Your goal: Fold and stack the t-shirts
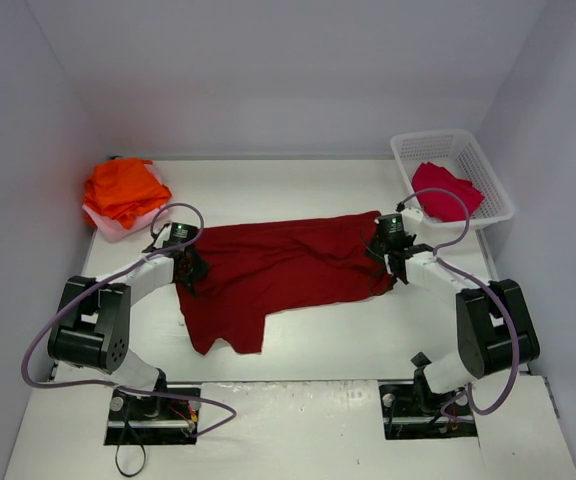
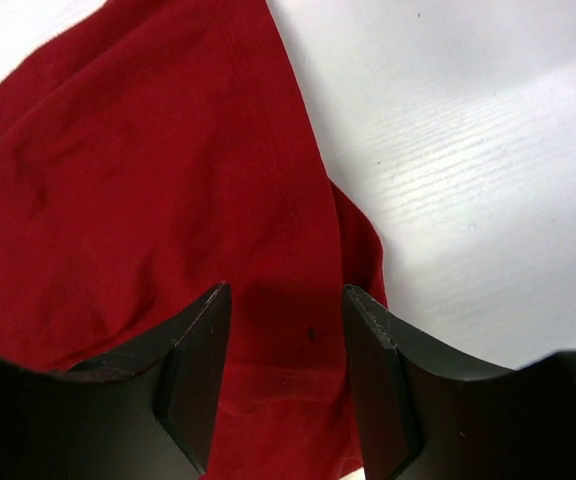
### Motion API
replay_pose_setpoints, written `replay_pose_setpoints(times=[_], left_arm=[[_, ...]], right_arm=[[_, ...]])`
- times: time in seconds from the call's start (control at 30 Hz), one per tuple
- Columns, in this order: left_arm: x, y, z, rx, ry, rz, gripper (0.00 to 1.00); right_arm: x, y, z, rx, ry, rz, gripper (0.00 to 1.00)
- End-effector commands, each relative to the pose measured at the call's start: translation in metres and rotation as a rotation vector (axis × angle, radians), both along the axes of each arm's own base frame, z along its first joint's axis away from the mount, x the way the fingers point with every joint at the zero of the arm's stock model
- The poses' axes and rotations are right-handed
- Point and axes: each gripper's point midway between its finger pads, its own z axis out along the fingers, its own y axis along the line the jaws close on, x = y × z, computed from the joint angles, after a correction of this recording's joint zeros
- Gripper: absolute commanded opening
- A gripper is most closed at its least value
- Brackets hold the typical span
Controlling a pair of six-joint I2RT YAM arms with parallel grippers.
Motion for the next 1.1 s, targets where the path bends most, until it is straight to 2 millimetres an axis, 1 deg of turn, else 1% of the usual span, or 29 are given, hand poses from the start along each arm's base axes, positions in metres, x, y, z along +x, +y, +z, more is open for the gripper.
replay_pose_setpoints(times=[0.0, 0.1, 0.2, 0.23, 0.3, 0.33, 0.47, 0.53, 0.63, 0.67, 0.7, 0.83, 0.93, 1.07], left_arm=[[0.008, -0.003, 0.004, 0.001, -0.035, -0.003, 0.00], [0.008, -0.002, 0.005, 0.006, -0.036, -0.002, 0.00], [0.007, -0.001, 0.007, 0.013, -0.033, -0.005, 0.00], [0.006, 0.000, 0.008, 0.017, -0.034, -0.004, 0.00], [0.004, 0.003, 0.009, 0.034, -0.027, -0.002, 0.00], [0.005, 0.005, 0.012, 0.040, -0.035, -0.001, 0.00], [0.002, 0.009, 0.017, 0.060, -0.036, 0.006, 0.00], [0.001, 0.013, 0.019, 0.078, -0.037, 0.013, 0.00], [-0.003, 0.020, 0.021, 0.103, -0.027, 0.020, 0.00], [-0.004, 0.022, 0.021, 0.108, -0.023, 0.022, 0.00], [-0.004, 0.025, 0.021, 0.112, -0.023, 0.026, 0.00], [-0.005, 0.039, 0.020, 0.114, -0.014, 0.045, 0.00], [-0.005, 0.050, 0.017, 0.115, -0.006, 0.065, 0.00], [-0.006, 0.059, 0.015, 0.115, -0.003, 0.077, 0.00]], right_arm=[[-0.003, -0.003, -0.003, -0.016, 0.006, -0.036, 0.44], [-0.011, -0.007, -0.009, -0.036, 0.036, -0.060, 0.41], [-0.014, -0.013, -0.011, -0.055, 0.045, -0.081, 0.35], [-0.014, -0.014, -0.013, -0.060, 0.051, -0.085, 0.24], [-0.012, -0.014, -0.014, -0.062, 0.054, -0.086, 0.11], [-0.013, -0.014, -0.017, -0.066, 0.065, -0.087, 0.00], [-0.012, -0.019, -0.012, -0.089, 0.057, -0.105, 0.00], [-0.007, -0.025, -0.005, -0.113, 0.045, -0.118, 0.00], [-0.003, -0.038, 0.001, -0.143, 0.045, -0.148, 0.00], [-0.002, -0.041, 0.001, -0.146, 0.047, -0.156, 0.00], [-0.001, -0.049, 0.002, -0.148, 0.046, -0.177, 0.00], [0.000, -0.063, 0.002, -0.158, 0.053, -0.205, 0.00], [0.000, -0.066, 0.002, -0.165, 0.059, -0.204, 0.00], [-0.004, -0.069, -0.001, -0.179, 0.067, -0.213, 0.00]])
